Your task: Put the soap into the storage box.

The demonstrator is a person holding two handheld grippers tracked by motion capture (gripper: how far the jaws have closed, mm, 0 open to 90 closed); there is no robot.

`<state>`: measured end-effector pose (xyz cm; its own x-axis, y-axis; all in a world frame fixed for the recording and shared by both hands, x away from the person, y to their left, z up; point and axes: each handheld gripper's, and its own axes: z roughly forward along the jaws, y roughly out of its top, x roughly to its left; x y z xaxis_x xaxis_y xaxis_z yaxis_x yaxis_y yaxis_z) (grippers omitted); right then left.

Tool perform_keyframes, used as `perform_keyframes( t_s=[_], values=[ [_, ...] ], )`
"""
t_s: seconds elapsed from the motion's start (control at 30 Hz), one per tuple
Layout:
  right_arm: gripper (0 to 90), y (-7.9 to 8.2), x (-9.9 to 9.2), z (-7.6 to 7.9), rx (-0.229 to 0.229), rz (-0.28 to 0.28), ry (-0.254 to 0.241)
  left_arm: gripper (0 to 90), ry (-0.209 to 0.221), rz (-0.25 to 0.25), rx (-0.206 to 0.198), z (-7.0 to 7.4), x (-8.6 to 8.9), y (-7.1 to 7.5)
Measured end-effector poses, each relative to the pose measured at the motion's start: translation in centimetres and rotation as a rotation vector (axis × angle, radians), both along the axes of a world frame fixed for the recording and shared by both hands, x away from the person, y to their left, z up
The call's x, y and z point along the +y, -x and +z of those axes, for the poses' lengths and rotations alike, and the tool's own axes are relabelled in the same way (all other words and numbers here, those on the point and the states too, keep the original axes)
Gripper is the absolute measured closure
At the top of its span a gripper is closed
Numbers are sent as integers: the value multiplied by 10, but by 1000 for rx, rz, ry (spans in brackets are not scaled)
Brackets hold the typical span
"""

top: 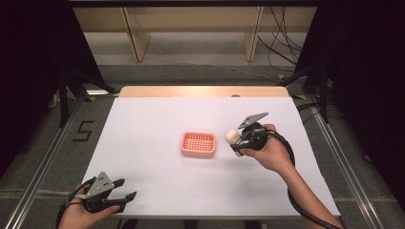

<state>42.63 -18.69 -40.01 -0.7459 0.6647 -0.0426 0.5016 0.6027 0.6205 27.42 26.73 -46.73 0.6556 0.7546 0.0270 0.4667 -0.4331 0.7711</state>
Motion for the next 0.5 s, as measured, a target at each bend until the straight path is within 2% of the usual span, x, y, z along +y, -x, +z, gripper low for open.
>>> perform_keyframes(
  t_s=[0.03,0.07,0.1,0.13,0.2,0.23,0.27,0.3,0.37,0.4,0.47,0.5],
  values=[
    [498,0,1,1,12,-5,-8,363,0,0,0,0,0,0],
    [498,-1,2,1,-1,5,0,363,-1,-1,-1,0,0,0],
    [498,0,4,1,7,-14,6,363,-1,0,-1,0,0,0],
    [498,-2,2,2,-1,19,7,363,0,0,0,0,0,0],
    [498,-2,5,3,19,12,13,363,0,0,-1,0,0,0],
    [498,-2,6,3,9,-3,15,363,0,0,0,0,0,0],
    [498,-3,7,3,16,12,12,363,0,1,1,0,0,0],
    [498,-5,6,2,0,44,27,363,0,1,0,0,0,0],
    [498,-6,8,2,1,47,26,363,0,1,1,0,0,0],
    [498,-6,7,4,23,42,36,363,0,1,1,0,0,0],
    [498,-6,8,4,24,45,42,363,-2,0,2,0,0,0],
    [498,-5,9,4,42,43,38,363,-3,-3,3,0,0,0]
  ],
)
